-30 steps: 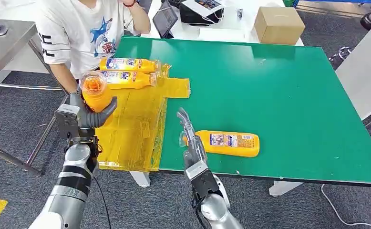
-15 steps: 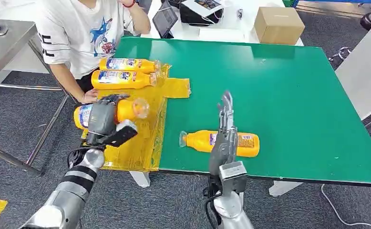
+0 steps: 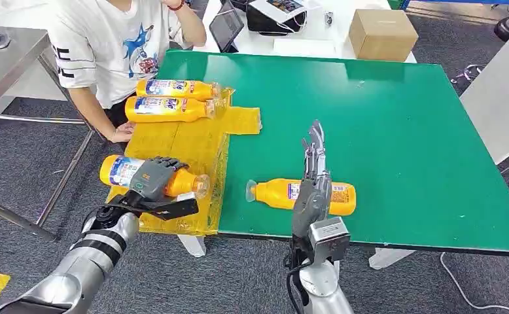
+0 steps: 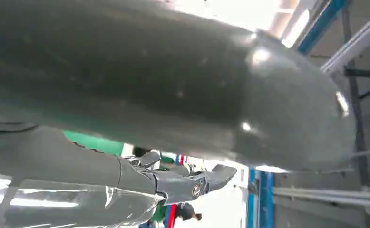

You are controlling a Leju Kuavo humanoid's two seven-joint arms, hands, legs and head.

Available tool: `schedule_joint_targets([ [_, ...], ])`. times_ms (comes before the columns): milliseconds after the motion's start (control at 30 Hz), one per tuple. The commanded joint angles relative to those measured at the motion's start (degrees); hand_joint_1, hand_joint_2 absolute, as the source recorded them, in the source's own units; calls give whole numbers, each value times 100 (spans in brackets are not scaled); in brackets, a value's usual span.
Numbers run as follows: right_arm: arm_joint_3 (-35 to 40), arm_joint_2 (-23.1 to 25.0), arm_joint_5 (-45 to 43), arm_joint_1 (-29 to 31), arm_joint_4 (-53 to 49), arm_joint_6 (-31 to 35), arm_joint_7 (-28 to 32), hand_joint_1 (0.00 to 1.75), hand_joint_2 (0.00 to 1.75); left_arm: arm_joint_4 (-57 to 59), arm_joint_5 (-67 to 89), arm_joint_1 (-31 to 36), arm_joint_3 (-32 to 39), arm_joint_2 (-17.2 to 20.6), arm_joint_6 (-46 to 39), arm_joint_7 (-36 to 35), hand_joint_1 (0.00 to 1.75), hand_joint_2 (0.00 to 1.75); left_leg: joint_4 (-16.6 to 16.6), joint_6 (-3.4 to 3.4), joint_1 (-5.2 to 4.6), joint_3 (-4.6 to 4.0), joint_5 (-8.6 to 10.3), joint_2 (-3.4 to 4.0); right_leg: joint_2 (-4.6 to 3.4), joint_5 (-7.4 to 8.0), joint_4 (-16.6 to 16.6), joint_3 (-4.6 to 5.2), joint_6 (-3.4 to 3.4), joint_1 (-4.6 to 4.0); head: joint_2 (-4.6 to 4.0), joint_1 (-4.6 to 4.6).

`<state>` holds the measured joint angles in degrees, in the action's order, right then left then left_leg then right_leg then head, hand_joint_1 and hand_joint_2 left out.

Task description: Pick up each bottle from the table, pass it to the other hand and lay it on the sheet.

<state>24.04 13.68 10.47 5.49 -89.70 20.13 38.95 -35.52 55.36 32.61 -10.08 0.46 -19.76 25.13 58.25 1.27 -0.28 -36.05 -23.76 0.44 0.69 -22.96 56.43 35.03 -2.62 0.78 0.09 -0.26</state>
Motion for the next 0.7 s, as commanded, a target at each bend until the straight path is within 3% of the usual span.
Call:
schedule_joint_targets([
  [33,-110,-137,-3,130,302,-51,-19,0,0,694,13,434,-161,179,252,-40,175,175,-1,-11,12,26,-8,-9,1,-8,-4,-29,12,-11,0,0],
  [367,-101,-103,-20,173,548,-217,-52,0,0,986,135,528,-247,205,670,-146,175,175,-2,-9,10,24,-8,-5,-2,-7,-6,-27,8,-9,0,0],
  [400,-103,-98,-21,176,566,-227,-51,0,0,1013,134,528,-251,200,719,-153,112,175,-2,-7,8,17,-5,-4,-2,-4,-5,-20,7,-7,0,0],
  [433,-108,-97,-20,180,578,-233,-52,0,0,1022,121,527,-238,193,736,-165,23,175,-3,-9,9,26,-8,-2,-5,-6,-6,-29,9,-8,0,0],
  [467,-108,-95,-23,182,604,-256,-56,0,0,1043,116,525,-242,185,796,-170,0,175,-6,-8,7,27,-7,1,-8,-5,-7,-28,8,-6,0,0],
  [500,-120,-88,-23,190,634,-265,-58,0,0,1058,75,523,-217,180,883,-166,0,175,-3,-6,6,17,-5,-1,-5,-3,-5,-20,6,-6,0,0],
  [533,-128,-86,-22,199,668,-307,-71,0,0,1048,22,517,-199,179,1041,-148,0,0,-5,-9,8,29,-9,-1,-7,-6,-6,-32,9,-7,0,2],
  [700,-137,-86,-23,204,692,-308,-72,0,0,1048,31,504,-214,181,1059,-141,0,0,-7,-8,6,26,-5,-2,-6,-4,-7,-28,8,-5,0,-2],
])
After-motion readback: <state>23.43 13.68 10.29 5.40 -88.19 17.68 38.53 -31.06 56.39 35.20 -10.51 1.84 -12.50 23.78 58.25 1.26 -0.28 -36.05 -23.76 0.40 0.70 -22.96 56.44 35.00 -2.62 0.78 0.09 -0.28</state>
